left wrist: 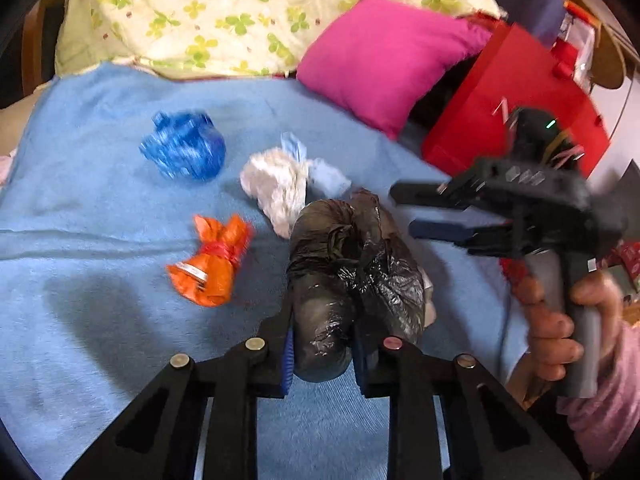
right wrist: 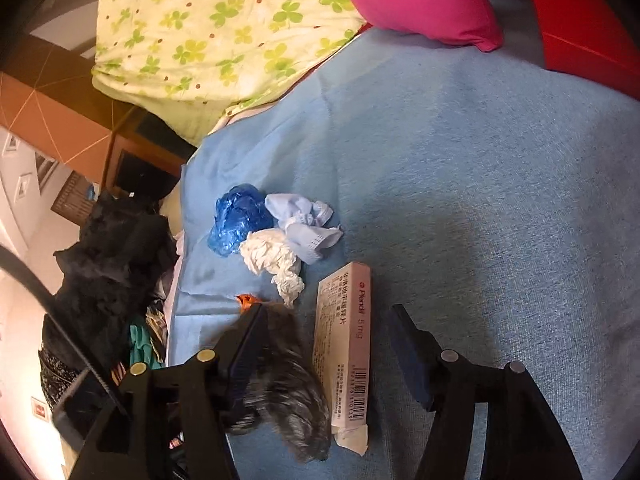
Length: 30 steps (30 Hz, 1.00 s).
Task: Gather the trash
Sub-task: 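Grasp the white printed box with the right tool while the left tool grasps the black bag, then carry box and black bag into the red mesh basket and open both tools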
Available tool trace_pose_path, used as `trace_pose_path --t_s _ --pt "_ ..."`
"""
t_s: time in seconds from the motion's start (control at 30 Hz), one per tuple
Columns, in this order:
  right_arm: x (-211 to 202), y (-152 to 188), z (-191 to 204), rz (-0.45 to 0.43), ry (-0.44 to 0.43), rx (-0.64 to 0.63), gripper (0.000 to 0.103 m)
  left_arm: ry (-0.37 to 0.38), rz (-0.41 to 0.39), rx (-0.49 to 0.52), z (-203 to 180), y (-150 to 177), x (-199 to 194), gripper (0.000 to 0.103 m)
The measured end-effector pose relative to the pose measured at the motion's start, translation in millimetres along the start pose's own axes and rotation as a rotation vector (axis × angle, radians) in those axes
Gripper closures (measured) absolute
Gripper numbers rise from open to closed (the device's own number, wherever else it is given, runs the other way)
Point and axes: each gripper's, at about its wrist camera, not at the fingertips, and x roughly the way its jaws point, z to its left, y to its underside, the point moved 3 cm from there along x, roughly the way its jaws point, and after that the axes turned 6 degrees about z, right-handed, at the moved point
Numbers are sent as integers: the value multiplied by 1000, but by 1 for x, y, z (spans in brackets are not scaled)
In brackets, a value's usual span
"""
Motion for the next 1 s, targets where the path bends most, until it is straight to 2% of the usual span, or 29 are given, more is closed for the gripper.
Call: trace_pose_path --t_s 0.17,0.23,0.3,0.4,0.5,0.6,0.7,0.87,1.0 --pt "0 5 13 -12 79 -66 37 -44 -162 -84 28 3 -65 78" --pt "4 11 26 -21 154 -137 37 -115 -210 -124 42 4 -79 78" --pt "11 18 38 -21 211 -198 37 -183 -243 -170 54 6 -87 78" --pt "29 30 52 -2 341 -275 37 -218 -270 -223 61 8 -90 78" --pt "45 37 52 18 447 -297 37 -252 -302 -200 55 6 -94 78" --pt "54 40 45 21 527 -328 37 -240 -329 -191 49 7 -97 78" --pt "50 41 38 0 545 -349 57 -239 -328 -182 47 4 -90 78" --pt "26 37 33 -25 453 -310 59 -223 -337 -155 35 -3 -86 78" --pt "-16 36 37 -102 396 -314 59 -201 -356 -126 19 -6 -85 78"
